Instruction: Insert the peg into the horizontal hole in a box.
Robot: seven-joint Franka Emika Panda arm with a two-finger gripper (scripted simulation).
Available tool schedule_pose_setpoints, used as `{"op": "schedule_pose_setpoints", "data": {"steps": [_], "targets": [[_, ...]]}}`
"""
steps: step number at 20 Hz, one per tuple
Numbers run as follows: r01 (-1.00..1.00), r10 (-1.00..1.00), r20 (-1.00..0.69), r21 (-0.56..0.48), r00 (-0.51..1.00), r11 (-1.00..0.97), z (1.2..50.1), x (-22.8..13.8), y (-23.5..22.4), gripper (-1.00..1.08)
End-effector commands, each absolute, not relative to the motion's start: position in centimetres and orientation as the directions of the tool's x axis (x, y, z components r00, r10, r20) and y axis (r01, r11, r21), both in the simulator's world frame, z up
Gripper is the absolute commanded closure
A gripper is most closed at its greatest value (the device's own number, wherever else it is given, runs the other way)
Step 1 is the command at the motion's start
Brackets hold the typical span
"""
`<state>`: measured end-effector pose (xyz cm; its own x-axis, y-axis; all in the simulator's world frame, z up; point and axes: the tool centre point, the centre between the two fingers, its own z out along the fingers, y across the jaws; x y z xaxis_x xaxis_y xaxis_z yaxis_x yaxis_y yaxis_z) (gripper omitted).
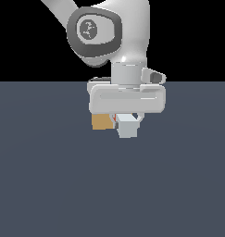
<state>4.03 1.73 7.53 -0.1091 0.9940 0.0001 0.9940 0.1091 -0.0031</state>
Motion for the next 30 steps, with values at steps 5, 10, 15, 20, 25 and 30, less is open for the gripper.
{"op": "schedule_pose_setpoints", "data": {"steps": [5,10,15,20,25,30], "targets": [[0.991,0.991,0.000,0.000,-0.136,0.136,7.9,4.4,2.2,1.08],[0.990,0.990,-0.001,0.003,-0.140,0.140,8.1,4.4,2.2,1.08],[0.990,0.990,-0.001,-0.001,-0.140,0.140,7.9,4.3,2.3,1.08],[0.990,0.990,-0.001,-0.001,-0.140,0.140,7.9,4.0,3.9,1.08],[0.990,0.990,-0.001,0.001,-0.140,0.140,8.0,3.5,7.6,1.08],[0.990,0.990,-0.001,0.002,-0.140,0.140,8.1,3.1,10.6,1.08]]}}
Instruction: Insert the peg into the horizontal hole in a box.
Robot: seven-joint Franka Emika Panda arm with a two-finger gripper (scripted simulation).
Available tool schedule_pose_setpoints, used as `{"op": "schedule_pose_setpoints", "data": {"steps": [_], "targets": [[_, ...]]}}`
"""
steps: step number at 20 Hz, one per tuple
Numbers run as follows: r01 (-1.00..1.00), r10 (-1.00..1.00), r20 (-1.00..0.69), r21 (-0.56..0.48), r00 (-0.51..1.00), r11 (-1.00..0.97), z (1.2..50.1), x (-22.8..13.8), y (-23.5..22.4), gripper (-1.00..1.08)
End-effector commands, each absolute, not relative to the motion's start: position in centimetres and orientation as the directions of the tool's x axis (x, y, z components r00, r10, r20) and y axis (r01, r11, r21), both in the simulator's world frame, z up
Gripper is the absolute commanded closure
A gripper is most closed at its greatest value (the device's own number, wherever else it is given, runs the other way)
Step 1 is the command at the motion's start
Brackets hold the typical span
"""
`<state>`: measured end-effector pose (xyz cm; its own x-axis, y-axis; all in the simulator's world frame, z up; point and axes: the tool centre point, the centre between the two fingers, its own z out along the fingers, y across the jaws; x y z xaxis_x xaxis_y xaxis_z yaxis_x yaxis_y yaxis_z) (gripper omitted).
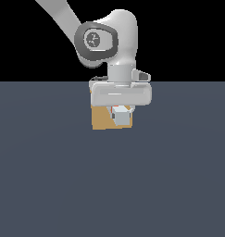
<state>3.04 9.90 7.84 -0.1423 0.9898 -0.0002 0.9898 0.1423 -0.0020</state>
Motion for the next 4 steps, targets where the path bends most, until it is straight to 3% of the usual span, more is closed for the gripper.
{"op": "schedule_pose_setpoints", "data": {"steps": [1,4], "targets": [[0.990,0.990,-0.001,0.002,-0.140,0.140,8.06,3.03,10.92,1.08],[0.990,0.990,-0.001,0.003,-0.140,0.140,8.08,2.98,11.33,1.08]]}}
